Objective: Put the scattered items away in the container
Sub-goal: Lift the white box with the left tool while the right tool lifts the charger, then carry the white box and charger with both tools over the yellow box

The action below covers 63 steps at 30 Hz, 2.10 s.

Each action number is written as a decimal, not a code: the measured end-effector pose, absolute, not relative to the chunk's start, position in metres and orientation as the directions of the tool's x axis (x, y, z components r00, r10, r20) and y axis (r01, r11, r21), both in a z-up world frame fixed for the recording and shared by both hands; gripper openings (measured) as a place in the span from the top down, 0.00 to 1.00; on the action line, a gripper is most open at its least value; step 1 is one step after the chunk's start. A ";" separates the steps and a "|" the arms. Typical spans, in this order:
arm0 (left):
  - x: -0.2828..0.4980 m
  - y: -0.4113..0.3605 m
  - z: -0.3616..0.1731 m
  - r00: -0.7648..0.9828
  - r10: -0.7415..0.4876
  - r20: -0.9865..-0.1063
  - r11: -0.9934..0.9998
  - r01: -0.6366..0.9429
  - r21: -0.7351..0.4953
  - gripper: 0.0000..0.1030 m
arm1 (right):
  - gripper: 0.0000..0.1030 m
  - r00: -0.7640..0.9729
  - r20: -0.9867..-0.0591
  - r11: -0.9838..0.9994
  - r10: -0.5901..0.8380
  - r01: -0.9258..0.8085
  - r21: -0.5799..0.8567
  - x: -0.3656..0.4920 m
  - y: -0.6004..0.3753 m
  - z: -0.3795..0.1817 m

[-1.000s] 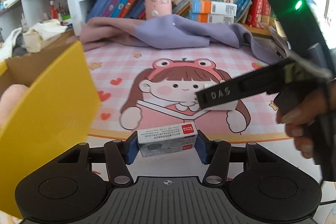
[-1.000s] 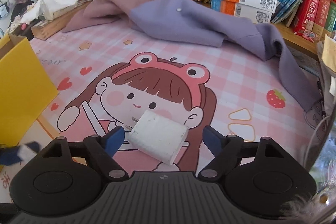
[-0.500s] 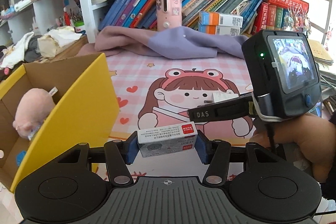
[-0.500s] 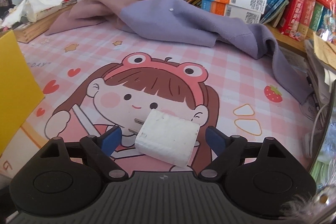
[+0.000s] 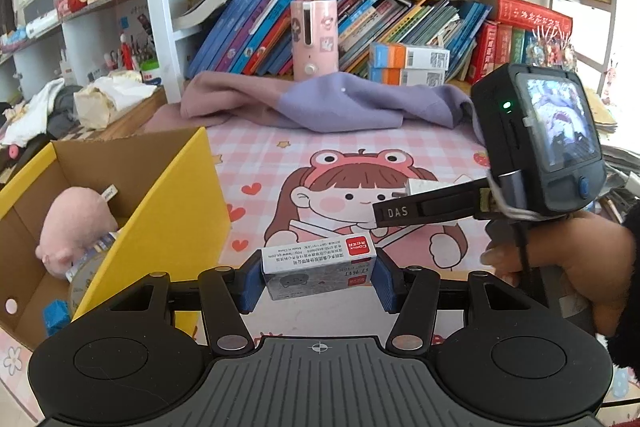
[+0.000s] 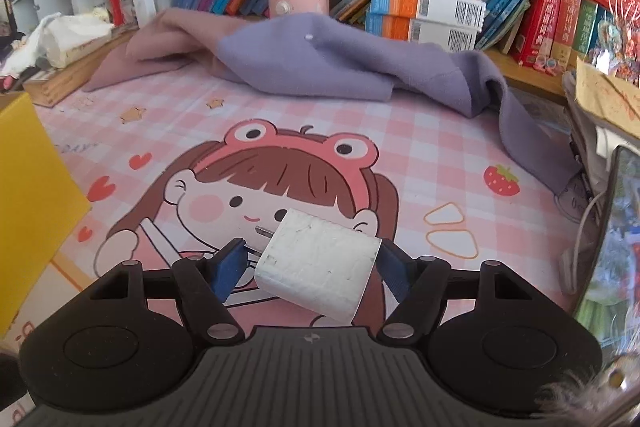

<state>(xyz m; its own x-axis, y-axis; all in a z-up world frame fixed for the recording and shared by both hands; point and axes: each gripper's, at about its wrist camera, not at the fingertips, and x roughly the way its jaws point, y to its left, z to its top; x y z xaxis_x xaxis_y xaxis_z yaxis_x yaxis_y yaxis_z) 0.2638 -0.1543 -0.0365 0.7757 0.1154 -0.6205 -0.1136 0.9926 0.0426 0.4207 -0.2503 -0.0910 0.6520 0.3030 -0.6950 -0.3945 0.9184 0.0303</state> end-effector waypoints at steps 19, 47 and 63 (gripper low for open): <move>0.214 -0.143 -0.013 0.815 -0.002 -0.579 1.000 0.002 -0.001 0.48 | 0.33 0.683 -0.628 0.886 0.374 -0.463 0.025 0.330 -0.275 -0.028; 0.075 -0.059 0.002 0.825 -0.103 -0.555 0.992 0.125 0.001 0.48 | 0.33 0.705 -0.641 0.912 0.302 -0.410 -0.022 0.136 -0.224 0.003; -0.011 0.012 -0.009 0.801 -0.015 -0.599 1.000 0.005 -0.018 0.48 | 0.33 0.637 -0.671 0.865 0.379 -0.502 0.012 0.050 -0.156 -0.008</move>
<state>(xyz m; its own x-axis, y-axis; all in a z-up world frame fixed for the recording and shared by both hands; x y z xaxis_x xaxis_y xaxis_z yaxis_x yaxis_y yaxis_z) -0.0109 0.0121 -0.0091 0.8005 -0.0150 -0.5991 0.0051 0.9998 -0.0183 0.0495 -0.1565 -0.0083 0.6372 0.3791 -0.6710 -0.5022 0.8647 0.0115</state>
